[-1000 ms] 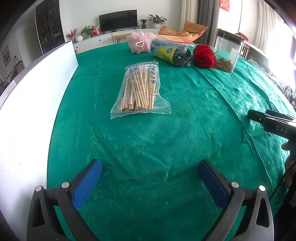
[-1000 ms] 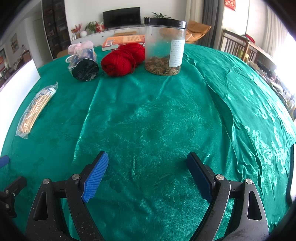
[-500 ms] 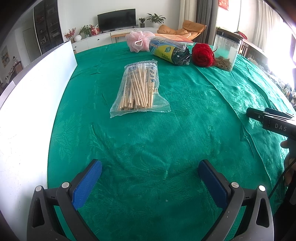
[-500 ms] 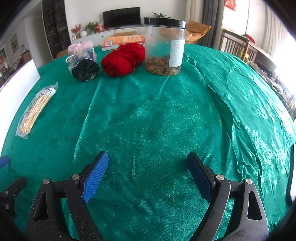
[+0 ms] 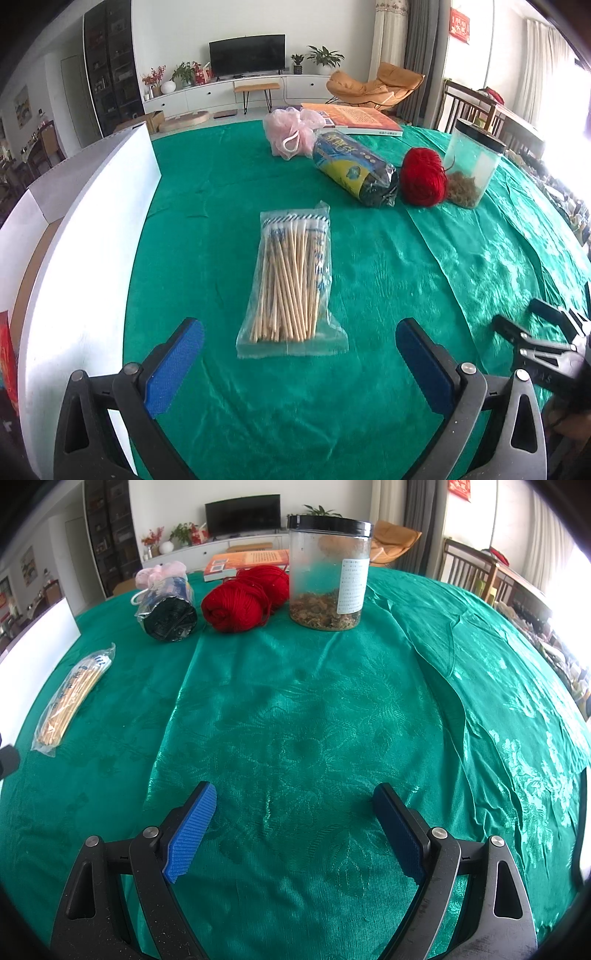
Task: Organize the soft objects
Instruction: 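Grasp the blue printed roll with the right tool while the left tool grasps the bagged sticks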
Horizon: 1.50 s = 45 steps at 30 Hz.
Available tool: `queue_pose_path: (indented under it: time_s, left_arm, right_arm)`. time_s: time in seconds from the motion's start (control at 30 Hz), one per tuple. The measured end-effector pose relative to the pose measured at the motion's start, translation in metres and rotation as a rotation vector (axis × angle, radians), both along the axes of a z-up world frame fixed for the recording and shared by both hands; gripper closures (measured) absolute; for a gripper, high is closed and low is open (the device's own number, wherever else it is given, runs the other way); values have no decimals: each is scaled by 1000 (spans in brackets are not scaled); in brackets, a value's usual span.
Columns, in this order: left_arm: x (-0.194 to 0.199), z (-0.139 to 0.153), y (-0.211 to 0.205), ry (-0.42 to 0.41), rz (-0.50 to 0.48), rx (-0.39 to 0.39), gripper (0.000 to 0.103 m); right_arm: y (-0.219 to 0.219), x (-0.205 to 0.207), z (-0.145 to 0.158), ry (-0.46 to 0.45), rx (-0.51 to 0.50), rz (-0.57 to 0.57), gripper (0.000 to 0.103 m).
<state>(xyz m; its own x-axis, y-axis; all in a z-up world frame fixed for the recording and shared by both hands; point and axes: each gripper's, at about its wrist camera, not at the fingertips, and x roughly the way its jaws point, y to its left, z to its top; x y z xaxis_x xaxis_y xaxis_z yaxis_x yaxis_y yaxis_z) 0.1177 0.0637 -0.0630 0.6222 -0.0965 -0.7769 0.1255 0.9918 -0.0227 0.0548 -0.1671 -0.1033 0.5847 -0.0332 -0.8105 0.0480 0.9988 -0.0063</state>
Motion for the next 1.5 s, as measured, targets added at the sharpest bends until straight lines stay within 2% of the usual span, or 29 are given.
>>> queue_pose_path:
  time_s: [0.13,0.33,0.43,0.53,0.6,0.7,0.77,0.83,0.93,1.07,1.1,1.13,1.23,1.3,1.5]
  left_arm:
    - [35,-13,-7,16,39,56,0]
    - [79,-38,15,103,182,11,0]
    - [85,-51,25,119,229,-23,0]
    - [83,-54,20,77,237,20,0]
    - [83,-54,18,73,233,19,0]
    - [83,-54,16,72,233,18,0]
    - [83,-54,16,72,233,18,0]
    - [83,-54,16,72,233,16,0]
    - [81,-55,17,72,233,13,0]
    - [79,-54,20,72,233,12,0]
    - [79,-54,20,72,233,12,0]
    - [79,-54,19,71,233,12,0]
    - [79,-55,20,72,233,12,0]
    - [79,-54,20,72,233,12,0]
    - [79,-55,20,72,234,12,0]
  right_arm:
    - [0,0,0,0,0,0,14]
    - [0,0,0,0,0,0,14]
    - [0,0,0,0,1,0,14]
    - [2,4,2,19,-2,15,15]
    - [8,17,17,-5,50,49,15]
    - [26,50,58,-146,60,105,15]
    - [46,89,78,-174,67,173,15]
    - [71,134,83,-142,49,248,15]
    - [110,189,65,-55,-67,317,17]
    - [130,226,28,48,-118,331,18]
    - [131,229,19,77,-127,334,23]
    - [130,229,12,112,-119,344,45]
    - [128,209,14,96,-133,331,46]
    - [120,187,22,94,-82,329,46]
    - [65,93,54,2,3,255,46]
